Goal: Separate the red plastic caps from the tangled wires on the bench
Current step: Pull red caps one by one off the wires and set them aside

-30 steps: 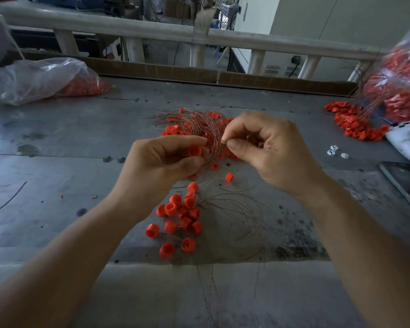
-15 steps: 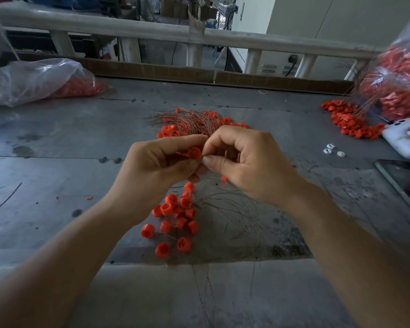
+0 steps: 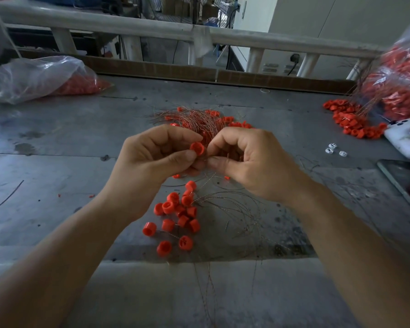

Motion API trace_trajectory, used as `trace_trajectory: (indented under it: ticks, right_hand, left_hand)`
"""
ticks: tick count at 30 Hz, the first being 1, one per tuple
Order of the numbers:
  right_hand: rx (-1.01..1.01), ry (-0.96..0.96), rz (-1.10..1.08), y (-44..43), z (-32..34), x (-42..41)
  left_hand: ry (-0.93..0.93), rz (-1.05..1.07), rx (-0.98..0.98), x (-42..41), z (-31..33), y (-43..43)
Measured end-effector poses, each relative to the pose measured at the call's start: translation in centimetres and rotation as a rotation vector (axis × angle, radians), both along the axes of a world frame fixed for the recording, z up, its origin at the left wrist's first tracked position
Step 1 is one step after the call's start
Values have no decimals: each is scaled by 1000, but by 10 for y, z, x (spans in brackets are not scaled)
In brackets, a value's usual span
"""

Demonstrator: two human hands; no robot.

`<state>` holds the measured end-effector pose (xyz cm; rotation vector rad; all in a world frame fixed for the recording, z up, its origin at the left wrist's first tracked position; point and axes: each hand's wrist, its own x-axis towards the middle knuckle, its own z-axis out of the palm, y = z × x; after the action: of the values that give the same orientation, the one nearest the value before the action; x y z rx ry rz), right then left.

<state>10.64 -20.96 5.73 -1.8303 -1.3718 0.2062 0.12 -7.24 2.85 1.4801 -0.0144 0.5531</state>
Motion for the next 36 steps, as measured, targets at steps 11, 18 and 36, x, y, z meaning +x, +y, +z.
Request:
trace_trajectory:
  ticks: [11,18,36]
  right_hand:
    - [4,43,10,-4,6,5]
    - [-12,21,-1,0,1,-1]
    - [75,-18,8,-1,1,4]
  left_hand:
    - [75,108,-65,1,1,3]
    - [70,-31,57,-1,-2,0]
    - [47,-29,-43,0,-2,1]
